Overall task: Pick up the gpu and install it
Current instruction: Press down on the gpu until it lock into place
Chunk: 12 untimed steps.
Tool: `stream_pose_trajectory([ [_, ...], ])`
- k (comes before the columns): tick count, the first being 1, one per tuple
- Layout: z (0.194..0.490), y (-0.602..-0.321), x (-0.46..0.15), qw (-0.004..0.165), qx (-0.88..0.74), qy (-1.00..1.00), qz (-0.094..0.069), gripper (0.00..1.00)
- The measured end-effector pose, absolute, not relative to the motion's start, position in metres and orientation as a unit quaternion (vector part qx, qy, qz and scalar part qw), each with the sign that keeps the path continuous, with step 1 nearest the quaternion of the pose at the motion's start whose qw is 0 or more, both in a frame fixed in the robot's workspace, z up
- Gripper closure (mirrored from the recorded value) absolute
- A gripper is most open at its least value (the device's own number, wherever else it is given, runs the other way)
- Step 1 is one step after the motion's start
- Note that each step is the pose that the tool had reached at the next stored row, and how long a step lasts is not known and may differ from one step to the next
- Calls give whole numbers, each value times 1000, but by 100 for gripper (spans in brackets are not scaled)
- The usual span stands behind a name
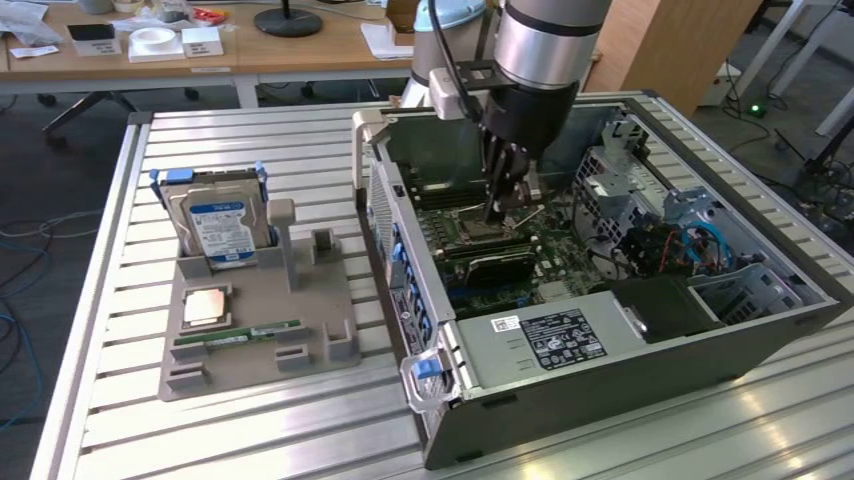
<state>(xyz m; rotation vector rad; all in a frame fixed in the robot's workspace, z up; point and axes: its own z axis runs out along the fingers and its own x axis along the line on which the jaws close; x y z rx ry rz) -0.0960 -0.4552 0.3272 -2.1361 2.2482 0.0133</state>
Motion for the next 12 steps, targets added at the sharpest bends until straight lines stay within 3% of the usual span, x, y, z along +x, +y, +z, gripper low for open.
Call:
stream_pose_trajectory([
  [12, 328, -455, -88, 20, -689, 725, 4, 89],
])
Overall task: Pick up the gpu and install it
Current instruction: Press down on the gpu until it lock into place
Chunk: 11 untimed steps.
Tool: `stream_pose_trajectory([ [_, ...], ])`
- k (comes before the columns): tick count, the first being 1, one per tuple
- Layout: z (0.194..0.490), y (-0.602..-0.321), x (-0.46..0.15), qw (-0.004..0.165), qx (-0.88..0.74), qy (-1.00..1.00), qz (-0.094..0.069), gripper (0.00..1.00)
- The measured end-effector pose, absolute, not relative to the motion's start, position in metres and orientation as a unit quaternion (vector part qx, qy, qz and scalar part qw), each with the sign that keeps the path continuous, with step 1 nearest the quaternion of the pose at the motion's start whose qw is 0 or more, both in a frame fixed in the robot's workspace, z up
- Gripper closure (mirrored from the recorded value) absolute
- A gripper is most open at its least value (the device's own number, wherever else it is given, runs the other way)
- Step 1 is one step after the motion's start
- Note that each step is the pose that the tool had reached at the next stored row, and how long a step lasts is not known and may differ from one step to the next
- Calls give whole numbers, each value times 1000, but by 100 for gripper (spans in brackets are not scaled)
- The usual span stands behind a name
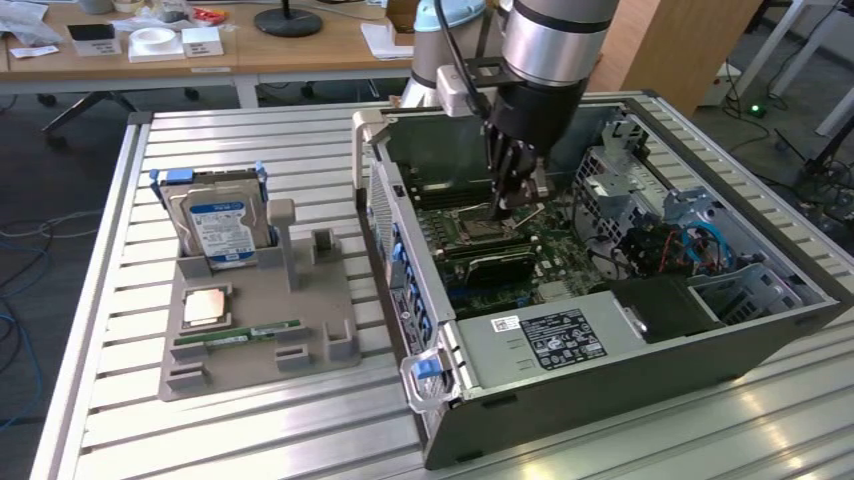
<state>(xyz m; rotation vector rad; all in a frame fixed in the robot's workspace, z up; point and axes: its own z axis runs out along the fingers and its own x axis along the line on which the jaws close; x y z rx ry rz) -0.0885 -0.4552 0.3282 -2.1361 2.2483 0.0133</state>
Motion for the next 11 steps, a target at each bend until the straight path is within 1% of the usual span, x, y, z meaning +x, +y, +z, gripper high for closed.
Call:
stream_pose_trajectory([
  [11, 328, -455, -81, 20, -689, 725, 4, 89],
])
